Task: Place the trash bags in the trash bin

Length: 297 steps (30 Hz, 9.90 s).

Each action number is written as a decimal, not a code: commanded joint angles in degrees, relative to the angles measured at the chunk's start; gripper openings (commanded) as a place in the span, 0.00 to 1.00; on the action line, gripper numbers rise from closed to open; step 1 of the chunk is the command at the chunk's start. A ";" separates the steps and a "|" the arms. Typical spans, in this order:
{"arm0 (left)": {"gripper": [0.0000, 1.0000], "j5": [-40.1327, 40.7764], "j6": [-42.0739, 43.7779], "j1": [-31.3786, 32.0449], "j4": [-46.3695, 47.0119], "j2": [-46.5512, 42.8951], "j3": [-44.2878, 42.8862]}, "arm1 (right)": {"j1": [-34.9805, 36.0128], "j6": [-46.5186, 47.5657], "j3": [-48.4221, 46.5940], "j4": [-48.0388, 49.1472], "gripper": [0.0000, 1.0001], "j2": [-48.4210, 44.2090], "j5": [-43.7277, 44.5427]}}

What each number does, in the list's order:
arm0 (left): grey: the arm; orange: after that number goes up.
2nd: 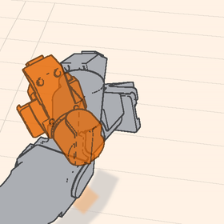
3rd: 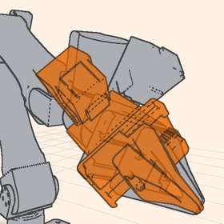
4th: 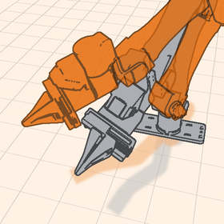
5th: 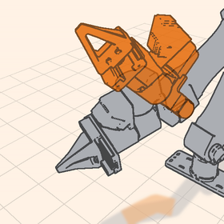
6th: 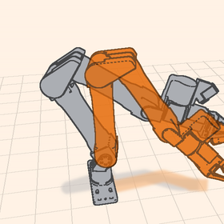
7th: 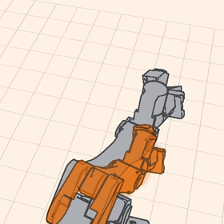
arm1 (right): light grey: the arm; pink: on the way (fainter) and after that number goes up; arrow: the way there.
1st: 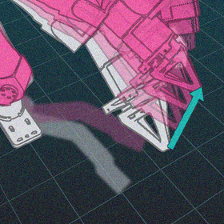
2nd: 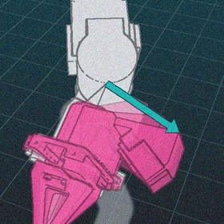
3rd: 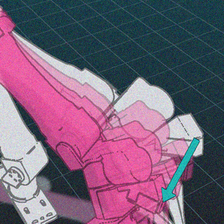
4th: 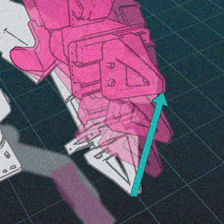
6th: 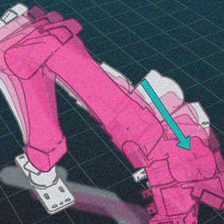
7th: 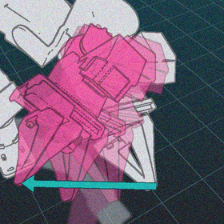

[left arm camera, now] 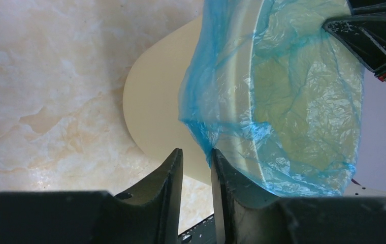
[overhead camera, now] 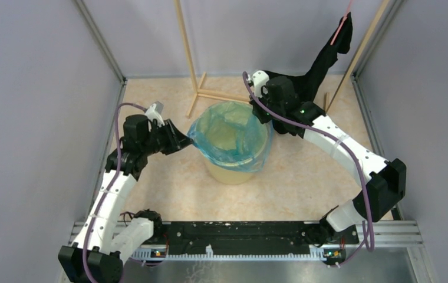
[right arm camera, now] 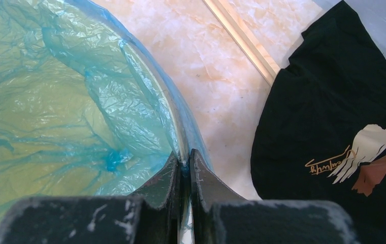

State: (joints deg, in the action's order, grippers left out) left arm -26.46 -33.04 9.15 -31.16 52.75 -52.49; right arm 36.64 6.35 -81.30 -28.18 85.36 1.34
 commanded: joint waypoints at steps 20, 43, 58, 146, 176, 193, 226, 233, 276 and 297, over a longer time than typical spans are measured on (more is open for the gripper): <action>0.29 -0.51 -0.35 -0.02 -2.73 -9.78 13.00 | 0.22 -2.06 3.34 7.20 0.00 -0.81 0.27; 0.57 0.41 -0.95 -0.09 -2.97 -7.85 1.46 | 0.25 -1.16 2.63 6.12 0.00 -1.09 0.18; 0.96 -13.07 -6.21 -0.04 16.59 -7.84 19.35 | 0.21 -1.59 2.85 5.62 0.00 0.48 -1.13; 0.65 -39.75 -26.66 -17.77 50.69 10.79 33.77 | -16.87 -44.03 60.95 48.68 0.00 -30.32 -38.11; 0.00 -31.21 -23.30 -12.10 52.69 24.47 31.54 | -11.73 -41.31 58.75 46.36 0.00 -20.61 -23.99; 0.22 -23.49 -16.67 -9.36 42.14 20.74 29.51 | -9.90 -37.93 55.48 20.66 0.50 -33.64 -7.64; 0.59 -14.96 -8.31 -9.35 21.26 4.22 25.16 | 13.32 -7.14 -15.36 -18.13 0.74 16.84 3.38; 0.61 -15.38 -8.20 -9.38 21.75 4.31 25.20 | 13.43 -6.61 -11.92 -15.25 0.74 19.03 1.18; 0.76 -1.94 2.64 -9.37 3.28 -4.10 13.42 | 13.32 -5.72 -12.39 -9.49 0.63 33.71 -4.09; 0.96 -0.93 2.69 -9.39 0.03 -10.21 9.21 | 13.64 -10.11 -19.64 -16.67 0.81 8.18 -4.54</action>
State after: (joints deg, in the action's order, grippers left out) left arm -27.18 -31.14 -0.32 -31.42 43.59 -40.14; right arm 49.65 -2.44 -98.45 -44.49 101.82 -2.70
